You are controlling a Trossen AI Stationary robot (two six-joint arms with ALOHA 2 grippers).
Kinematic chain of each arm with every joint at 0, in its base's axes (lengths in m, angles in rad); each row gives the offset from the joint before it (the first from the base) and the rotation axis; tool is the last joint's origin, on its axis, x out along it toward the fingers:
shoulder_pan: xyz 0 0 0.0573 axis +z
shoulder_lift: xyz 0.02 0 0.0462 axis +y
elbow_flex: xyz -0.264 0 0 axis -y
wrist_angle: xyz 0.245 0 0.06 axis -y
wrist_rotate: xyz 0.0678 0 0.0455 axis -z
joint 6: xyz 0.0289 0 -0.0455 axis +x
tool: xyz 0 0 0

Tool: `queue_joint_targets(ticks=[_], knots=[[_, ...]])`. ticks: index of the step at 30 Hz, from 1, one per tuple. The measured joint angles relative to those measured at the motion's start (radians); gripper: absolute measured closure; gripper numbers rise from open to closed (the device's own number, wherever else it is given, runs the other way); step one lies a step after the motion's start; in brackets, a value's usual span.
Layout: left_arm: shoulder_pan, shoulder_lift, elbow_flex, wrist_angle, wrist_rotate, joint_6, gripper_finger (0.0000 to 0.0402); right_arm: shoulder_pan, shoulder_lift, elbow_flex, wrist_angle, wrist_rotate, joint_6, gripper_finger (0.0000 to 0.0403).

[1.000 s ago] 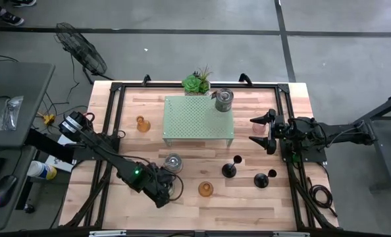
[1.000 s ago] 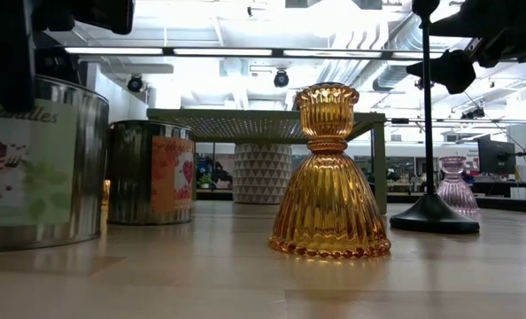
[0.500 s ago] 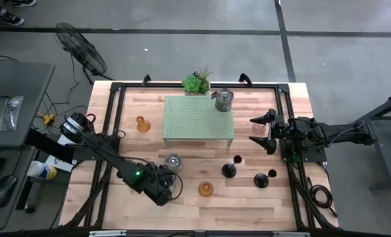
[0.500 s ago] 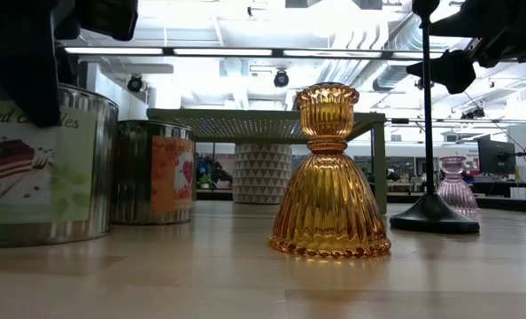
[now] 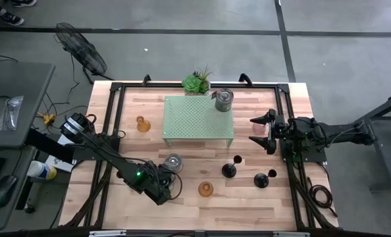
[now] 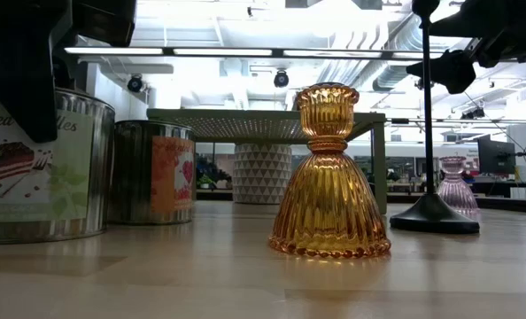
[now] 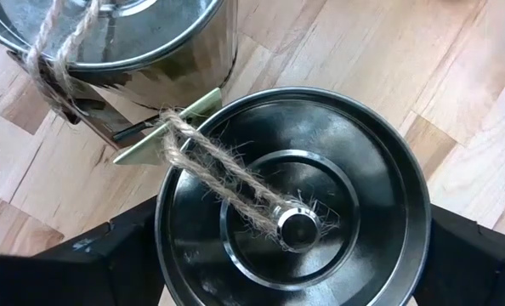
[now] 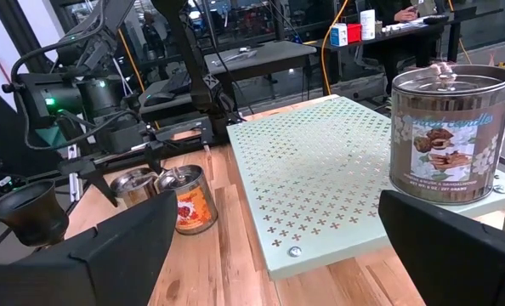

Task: Pick & Place candle stick holders
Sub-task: Put the bottom silver scented candle on the shelf

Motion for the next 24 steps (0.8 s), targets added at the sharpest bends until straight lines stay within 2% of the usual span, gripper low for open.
queue_joint_targets(ticks=[11, 24], knots=[[0.000, -0.013, -0.001, -0.006, 0.023, -0.008, 0.0043, 0.000, 0.000, 0.000, 0.000, 0.000, 0.000, 0.0003], [-0.001, -0.131, -0.006, -0.045, 0.126, -0.048, 0.0045, 0.000, 0.000, 0.000, 0.000, 0.000, 0.000, 0.0003]])
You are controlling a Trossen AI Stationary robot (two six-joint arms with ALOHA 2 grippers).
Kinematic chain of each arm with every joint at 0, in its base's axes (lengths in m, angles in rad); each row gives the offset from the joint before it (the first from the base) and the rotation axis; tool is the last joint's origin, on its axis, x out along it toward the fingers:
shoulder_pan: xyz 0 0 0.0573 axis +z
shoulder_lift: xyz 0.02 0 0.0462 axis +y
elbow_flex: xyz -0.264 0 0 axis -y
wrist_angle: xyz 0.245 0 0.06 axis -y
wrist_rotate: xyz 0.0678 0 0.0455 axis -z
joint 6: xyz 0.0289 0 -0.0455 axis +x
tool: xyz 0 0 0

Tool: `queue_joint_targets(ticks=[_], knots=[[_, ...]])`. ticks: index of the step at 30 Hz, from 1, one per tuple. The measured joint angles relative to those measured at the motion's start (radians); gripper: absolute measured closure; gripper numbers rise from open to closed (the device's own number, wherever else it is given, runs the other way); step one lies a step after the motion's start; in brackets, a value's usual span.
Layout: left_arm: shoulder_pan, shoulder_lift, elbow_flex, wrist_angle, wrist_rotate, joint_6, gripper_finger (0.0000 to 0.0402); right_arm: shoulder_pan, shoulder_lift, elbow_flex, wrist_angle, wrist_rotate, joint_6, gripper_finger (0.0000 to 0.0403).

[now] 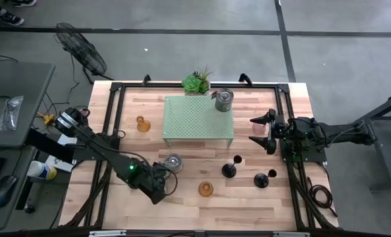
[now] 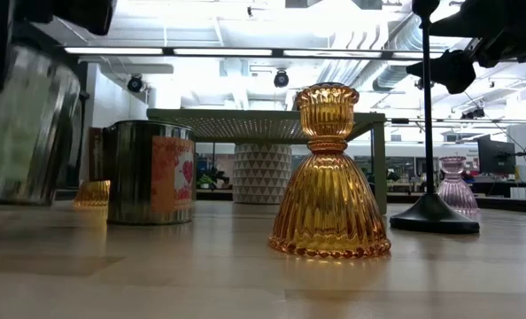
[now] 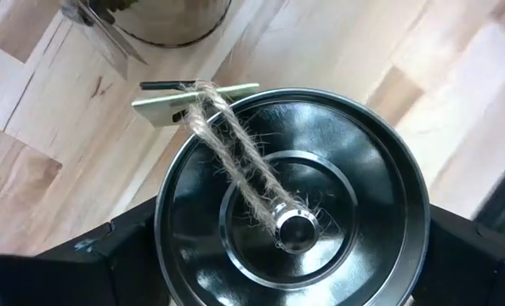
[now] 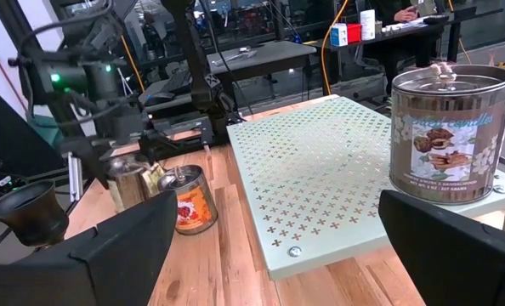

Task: Pick & Place candle stick holders
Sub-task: Put the bottom silver scented candle on the shelf

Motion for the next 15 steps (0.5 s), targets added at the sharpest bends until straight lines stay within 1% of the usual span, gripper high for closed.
queue_joint_targets(ticks=[9, 12, 15], knots=[[0.000, -0.098, 0.003, 0.004, 0.009, -0.016, 0.0046, 0.000, 0.000, 0.000, 0.000, 0.000, 0.000, 0.0003], [0.001, -0.115, 0.052, -0.026, -0.003, -0.011, 0.0046, 0.000, 0.000, 0.000, 0.000, 0.000, 0.000, 0.0003], [0.001, -0.122, 0.148, -0.112, -0.047, 0.019, 0.0046, 0.000, 0.000, 0.000, 0.000, 0.000, 0.000, 0.0003]])
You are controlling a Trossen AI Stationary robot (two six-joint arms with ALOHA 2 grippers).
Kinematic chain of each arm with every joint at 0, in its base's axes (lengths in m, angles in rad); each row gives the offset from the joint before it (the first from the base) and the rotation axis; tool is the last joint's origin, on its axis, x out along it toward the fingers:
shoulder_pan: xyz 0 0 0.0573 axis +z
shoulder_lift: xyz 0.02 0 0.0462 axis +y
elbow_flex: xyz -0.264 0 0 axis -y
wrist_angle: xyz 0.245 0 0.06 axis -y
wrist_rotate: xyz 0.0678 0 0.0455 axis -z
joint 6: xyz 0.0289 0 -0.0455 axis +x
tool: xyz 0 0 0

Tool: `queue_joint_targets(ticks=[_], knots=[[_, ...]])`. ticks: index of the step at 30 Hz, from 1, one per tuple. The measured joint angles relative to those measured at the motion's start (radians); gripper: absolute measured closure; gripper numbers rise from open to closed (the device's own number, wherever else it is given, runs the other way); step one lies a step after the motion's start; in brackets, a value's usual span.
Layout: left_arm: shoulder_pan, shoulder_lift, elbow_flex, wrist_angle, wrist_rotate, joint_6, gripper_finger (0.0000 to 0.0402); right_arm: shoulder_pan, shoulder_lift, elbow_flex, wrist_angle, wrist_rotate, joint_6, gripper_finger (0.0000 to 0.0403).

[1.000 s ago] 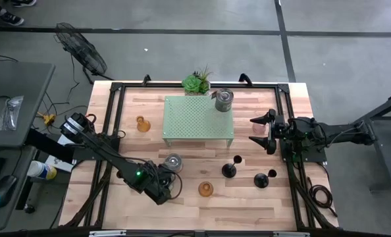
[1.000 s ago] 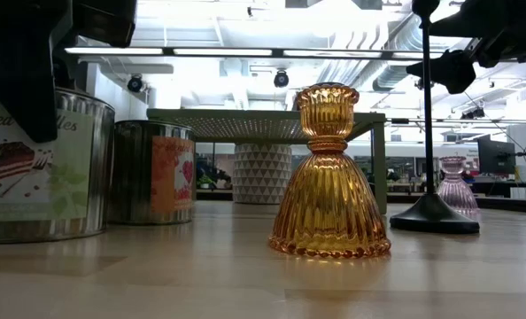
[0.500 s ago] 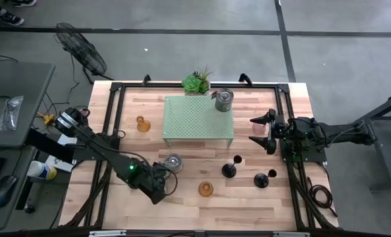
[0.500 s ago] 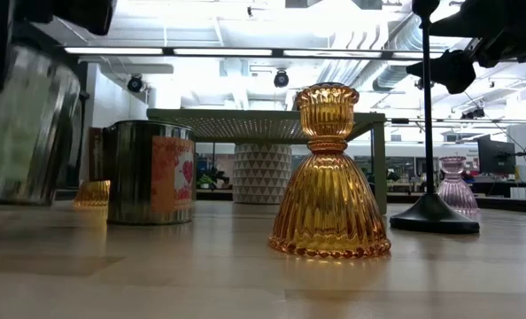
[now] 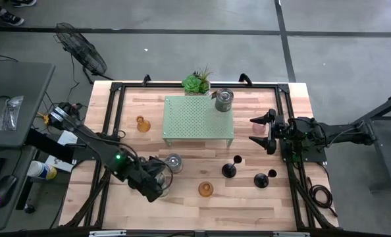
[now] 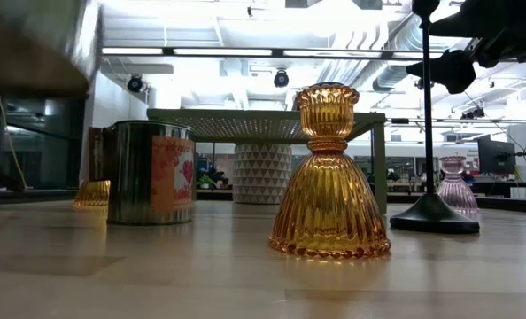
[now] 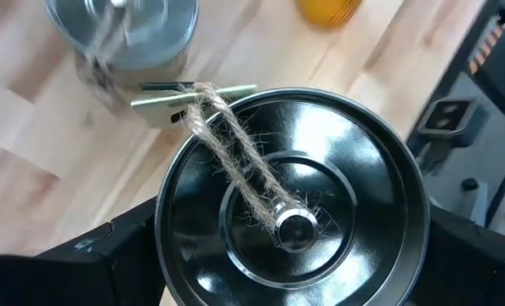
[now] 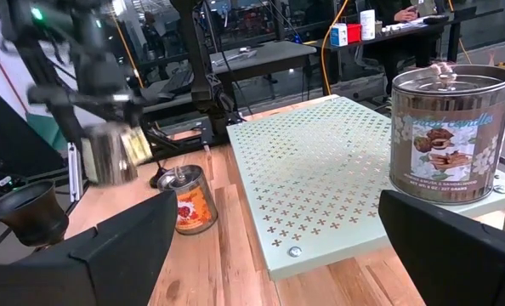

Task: Pick & Place candle stick holders
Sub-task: Put the bottom silver scented candle on the shelf

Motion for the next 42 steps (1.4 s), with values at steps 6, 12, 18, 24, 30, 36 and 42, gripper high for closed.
queue_joint_targets(ticks=[6, 12, 18, 24, 30, 36, 42], knots=[[0.052, 0.012, 0.228, -0.174, -0.080, 0.091, 0.0046, 0.000, 0.000, 0.000, 0.000, 0.000, 0.000, 0.0003], [0.150, 0.030, 0.351, -0.229, -0.114, 0.232, 0.0046, 0.000, 0.000, 0.000, 0.000, 0.000, 0.000, 0.0003], [0.273, 0.067, 0.393, -0.239, -0.088, 0.453, 0.0047, 0.000, 0.000, 0.000, -0.005, 0.000, 0.000, 0.0003], [0.396, 0.126, 0.463, -0.225, -0.016, 0.611, 0.0047, 0.000, 0.003, 0.000, -0.009, 0.000, 0.000, 0.0003], [0.497, 0.217, 0.598, -0.236, 0.021, 0.750, 0.0047, 0.000, 0.006, 0.000, -0.007, 0.000, 0.000, 0.0003], [0.584, 0.315, 0.711, -0.281, 0.027, 0.918, 0.0047, 0.000, 0.007, 0.000, -0.008, 0.000, 0.000, 0.0003], [0.649, 0.406, 0.786, -0.264, 0.038, 1.087, 0.0047, 0.000, 0.007, 0.000, -0.008, 0.000, 0.000, 0.0003]])
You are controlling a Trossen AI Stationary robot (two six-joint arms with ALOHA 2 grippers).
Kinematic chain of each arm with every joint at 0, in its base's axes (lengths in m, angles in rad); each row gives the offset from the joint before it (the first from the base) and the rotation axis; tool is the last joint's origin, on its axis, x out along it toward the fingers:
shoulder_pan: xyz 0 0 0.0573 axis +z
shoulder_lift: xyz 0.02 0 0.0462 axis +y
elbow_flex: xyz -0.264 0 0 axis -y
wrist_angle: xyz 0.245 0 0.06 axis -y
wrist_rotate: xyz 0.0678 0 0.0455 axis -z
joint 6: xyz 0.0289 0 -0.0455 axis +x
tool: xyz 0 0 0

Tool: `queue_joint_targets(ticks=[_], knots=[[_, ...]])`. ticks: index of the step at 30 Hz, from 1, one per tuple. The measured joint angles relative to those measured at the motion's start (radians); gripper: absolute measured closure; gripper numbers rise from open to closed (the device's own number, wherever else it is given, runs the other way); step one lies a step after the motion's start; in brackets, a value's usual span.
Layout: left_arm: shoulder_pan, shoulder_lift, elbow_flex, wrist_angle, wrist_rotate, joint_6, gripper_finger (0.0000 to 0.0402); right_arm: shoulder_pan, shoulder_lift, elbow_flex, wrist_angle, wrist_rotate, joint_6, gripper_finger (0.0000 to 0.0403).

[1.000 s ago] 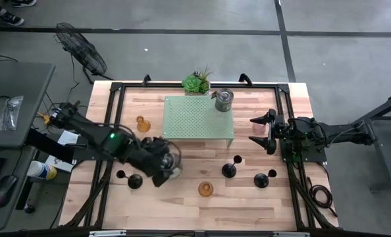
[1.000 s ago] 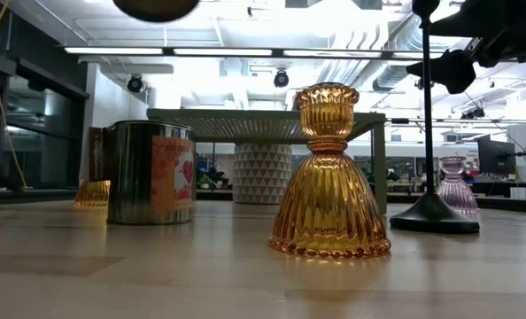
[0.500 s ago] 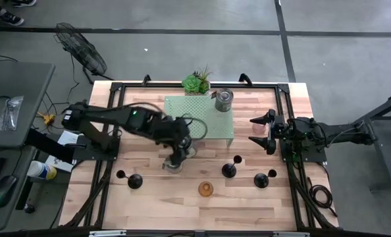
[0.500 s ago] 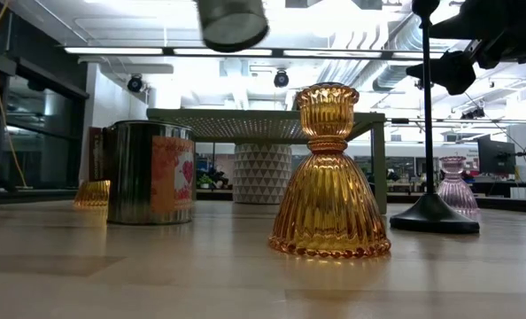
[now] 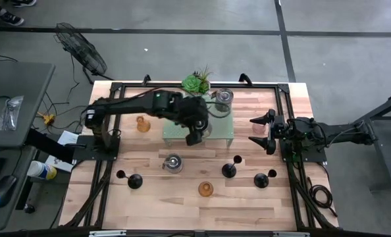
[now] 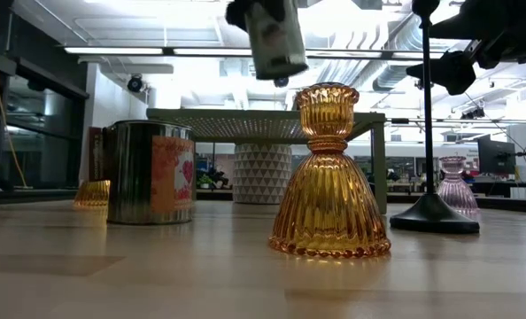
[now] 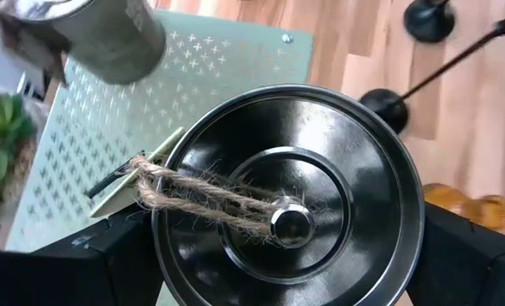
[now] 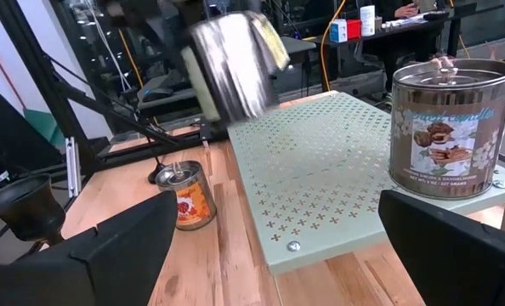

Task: Pick & Place candle stick holders
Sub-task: Put the bottom silver scented candle on the shelf

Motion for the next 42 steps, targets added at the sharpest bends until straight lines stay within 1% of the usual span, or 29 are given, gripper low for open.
queue_joint_targets(ticks=[5, 9, 12, 14, 22, 28, 35, 40, 42], knots=[[0.055, 0.078, 0.051, 0.028, 0.002, 0.055, 0.0047, 0.000, 0.000, 0.000, 0.000, 0.000, 0.000, 0.0003], [0.081, 0.129, 0.086, 0.041, -0.004, 0.066, 0.0048, 0.000, 0.000, 0.000, 0.000, 0.000, 0.000, 0.0003], [0.092, 0.157, 0.124, 0.044, 0.016, 0.062, 0.0048, 0.000, 0.000, 0.000, 0.000, 0.000, 0.000, 0.0003], [0.092, 0.171, 0.146, 0.051, 0.036, 0.044, 0.0048, 0.000, 0.000, 0.000, 0.000, 0.000, 0.000, 0.0003], [0.090, 0.252, 0.246, 0.047, 0.061, -0.048, 0.0044, 0.000, 0.000, 0.000, 0.000, 0.000, 0.000, 0.0003], [0.090, 0.327, 0.314, 0.034, 0.063, -0.127, 0.0039, 0.000, 0.000, 0.000, 0.000, 0.000, 0.000, 0.0003], [0.090, 0.353, 0.317, 0.080, 0.063, -0.197, 0.0036, 0.000, 0.000, 0.000, -0.001, 0.000, 0.000, 0.0003], [0.096, 0.353, 0.315, 0.067, 0.061, -0.239, 0.0035, 0.000, 0.000, 0.000, 0.000, 0.000, 0.000, 0.0003], [0.096, 0.354, 0.315, 0.060, 0.044, -0.252, 0.0035, 0.000, 0.000, 0.000, 0.000, 0.000, 0.000, 0.0003]])
